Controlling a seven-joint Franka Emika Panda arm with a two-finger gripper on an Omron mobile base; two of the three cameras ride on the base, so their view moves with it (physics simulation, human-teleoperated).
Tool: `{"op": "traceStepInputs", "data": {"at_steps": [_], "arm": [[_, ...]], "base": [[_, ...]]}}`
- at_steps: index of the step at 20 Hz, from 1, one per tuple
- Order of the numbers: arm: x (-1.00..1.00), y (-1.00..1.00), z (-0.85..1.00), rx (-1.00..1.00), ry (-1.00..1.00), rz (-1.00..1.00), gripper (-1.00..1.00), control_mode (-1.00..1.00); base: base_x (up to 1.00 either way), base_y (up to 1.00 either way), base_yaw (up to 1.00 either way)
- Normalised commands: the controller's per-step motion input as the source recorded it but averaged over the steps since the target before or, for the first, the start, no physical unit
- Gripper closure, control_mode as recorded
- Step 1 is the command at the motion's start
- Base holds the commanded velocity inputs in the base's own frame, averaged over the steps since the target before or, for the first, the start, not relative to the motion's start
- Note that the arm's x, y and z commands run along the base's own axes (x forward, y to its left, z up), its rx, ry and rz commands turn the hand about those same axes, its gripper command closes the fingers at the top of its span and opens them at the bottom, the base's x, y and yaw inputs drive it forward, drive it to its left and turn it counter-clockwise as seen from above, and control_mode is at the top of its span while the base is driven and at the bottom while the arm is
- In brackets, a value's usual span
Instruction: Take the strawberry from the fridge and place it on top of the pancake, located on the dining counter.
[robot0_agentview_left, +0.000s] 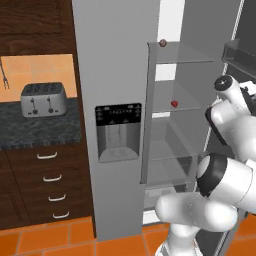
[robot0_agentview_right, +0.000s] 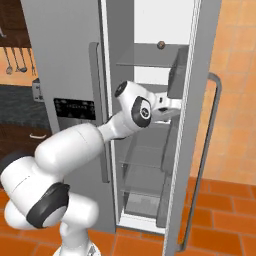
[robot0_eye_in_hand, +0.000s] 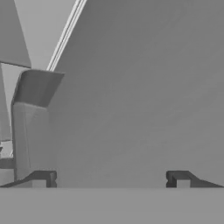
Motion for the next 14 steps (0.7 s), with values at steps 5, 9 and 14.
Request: {"op": "traceStepInputs", "data": {"at_steps": [5,9,14], "arm": [[-0.03,-0.76,0.00,0.13,-0.01,-0.01,-1.00,-1.00],[-0.39,0.19,0.00,0.13,-0.10,0.00,-1.00,-1.00],[-0.19,0.90,0.00,0.14,-0.05,0.00,-1.00,-1.00]], "base": [[0.00,0.00,0.00],[0.00,0.00,0.00],[0.00,0.00,0.00]]}}
